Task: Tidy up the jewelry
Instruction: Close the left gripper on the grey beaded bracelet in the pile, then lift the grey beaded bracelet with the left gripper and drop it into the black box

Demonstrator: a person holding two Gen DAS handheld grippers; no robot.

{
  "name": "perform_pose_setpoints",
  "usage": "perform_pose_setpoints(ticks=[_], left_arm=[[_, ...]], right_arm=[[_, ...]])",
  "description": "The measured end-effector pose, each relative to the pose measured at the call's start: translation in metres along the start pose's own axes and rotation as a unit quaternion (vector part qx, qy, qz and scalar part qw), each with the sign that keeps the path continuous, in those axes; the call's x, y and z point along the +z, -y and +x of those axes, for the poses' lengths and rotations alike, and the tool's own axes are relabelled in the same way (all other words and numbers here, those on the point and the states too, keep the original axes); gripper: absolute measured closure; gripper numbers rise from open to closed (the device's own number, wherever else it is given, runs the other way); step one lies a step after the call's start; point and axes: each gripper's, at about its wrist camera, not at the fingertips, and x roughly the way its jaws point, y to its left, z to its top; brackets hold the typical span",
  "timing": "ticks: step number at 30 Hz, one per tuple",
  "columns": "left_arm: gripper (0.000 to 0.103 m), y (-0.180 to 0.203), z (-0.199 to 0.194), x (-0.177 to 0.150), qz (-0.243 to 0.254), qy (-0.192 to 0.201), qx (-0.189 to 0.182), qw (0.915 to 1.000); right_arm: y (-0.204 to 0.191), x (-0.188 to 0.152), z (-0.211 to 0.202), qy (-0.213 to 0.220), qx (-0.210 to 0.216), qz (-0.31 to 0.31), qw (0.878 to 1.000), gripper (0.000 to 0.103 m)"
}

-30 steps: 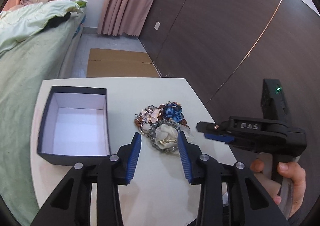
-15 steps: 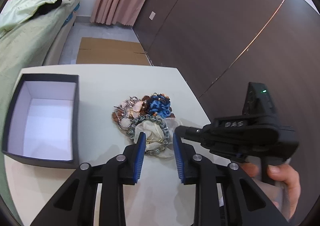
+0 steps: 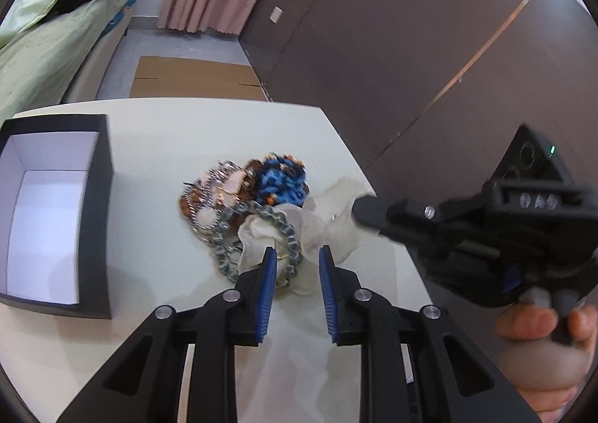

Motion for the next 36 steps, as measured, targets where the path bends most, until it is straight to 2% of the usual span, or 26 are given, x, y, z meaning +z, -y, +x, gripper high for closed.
perform_pose_setpoints(ticks=[7,14,15,17,20,25,32,36], left_arm=[[0.082,0.021,0.022,-0.009,0.068,-0.013,0.055,0.9961],[0.082,0.021,0.044,-0.014,0.088,-0.030,0.091,0.9914],[0.089,0.021,0.046,-0.014,0.089,-0.029,0.091,0.9914],[0.096,0.022,0.048,-0.013,0.092,-0.030,0.089,0.9913],[0.096,0.023,0.042,-0.013,0.096,-0.022,0.095,0.9907],[0.096,0.020,0.019,-0.008,0.091,-0.012,0.082,0.9924],[0.096,0.001,0.009,-0.007,0.064,-0.023,0.093,0.9933],[0.096,-0.004,-0.001,-0.008,0.053,-0.015,0.090,0.9944]], right_arm=[[-0.003,0.005,-0.021,0.048,-0.017,-0.005,0.999,0.101],[-0.005,0.013,-0.031,0.072,-0.025,-0.011,0.997,0.101],[-0.004,0.013,-0.032,0.073,-0.025,-0.010,0.997,0.101],[-0.003,0.014,-0.033,0.075,-0.026,-0.008,0.997,0.101],[-0.003,0.014,-0.034,0.079,-0.025,-0.006,0.997,0.101],[-0.008,0.012,-0.039,0.089,-0.012,-0.014,0.996,0.101],[-0.015,0.007,-0.055,0.129,0.019,-0.023,0.991,0.101],[-0.019,0.005,-0.053,0.132,0.024,-0.024,0.991,0.101]])
